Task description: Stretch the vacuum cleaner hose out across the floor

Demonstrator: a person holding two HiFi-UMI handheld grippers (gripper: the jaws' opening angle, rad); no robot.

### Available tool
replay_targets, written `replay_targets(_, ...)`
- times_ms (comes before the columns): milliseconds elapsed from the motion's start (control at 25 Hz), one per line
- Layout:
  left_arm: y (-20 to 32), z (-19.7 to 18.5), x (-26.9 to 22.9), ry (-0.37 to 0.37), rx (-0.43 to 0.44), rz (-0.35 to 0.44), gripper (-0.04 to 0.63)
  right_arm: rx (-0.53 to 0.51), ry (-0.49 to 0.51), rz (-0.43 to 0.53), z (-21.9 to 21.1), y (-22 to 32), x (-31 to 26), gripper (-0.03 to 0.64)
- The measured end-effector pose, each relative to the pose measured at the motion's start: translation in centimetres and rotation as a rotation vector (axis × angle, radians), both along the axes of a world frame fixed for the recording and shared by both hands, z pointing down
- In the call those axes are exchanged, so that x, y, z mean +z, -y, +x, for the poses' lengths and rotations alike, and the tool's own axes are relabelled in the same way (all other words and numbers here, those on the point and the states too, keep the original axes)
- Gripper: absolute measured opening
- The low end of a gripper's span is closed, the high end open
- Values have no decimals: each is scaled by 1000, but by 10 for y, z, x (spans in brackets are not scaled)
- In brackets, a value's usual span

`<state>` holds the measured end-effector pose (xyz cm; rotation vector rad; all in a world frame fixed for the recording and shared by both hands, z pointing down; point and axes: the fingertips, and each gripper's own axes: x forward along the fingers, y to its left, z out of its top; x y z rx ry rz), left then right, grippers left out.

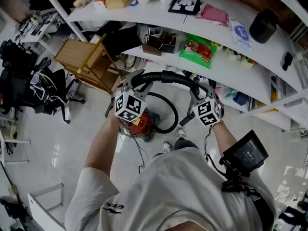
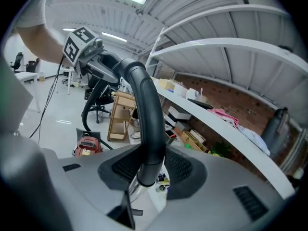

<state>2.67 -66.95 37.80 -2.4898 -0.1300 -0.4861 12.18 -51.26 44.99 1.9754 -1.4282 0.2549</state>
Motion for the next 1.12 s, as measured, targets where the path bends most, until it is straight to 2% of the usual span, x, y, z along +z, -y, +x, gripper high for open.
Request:
replay_targets(320, -92, 46, 9, 18, 181, 23, 201, 179, 37, -3, 17, -103, 16, 149)
replay_targets(640, -194, 81, 12, 22, 304, 55, 201, 307, 46, 4, 38, -206, 26, 149)
replay_targets(1120, -370, 128, 31, 65, 487, 66, 198, 477, 7, -32, 73, -388, 37, 149)
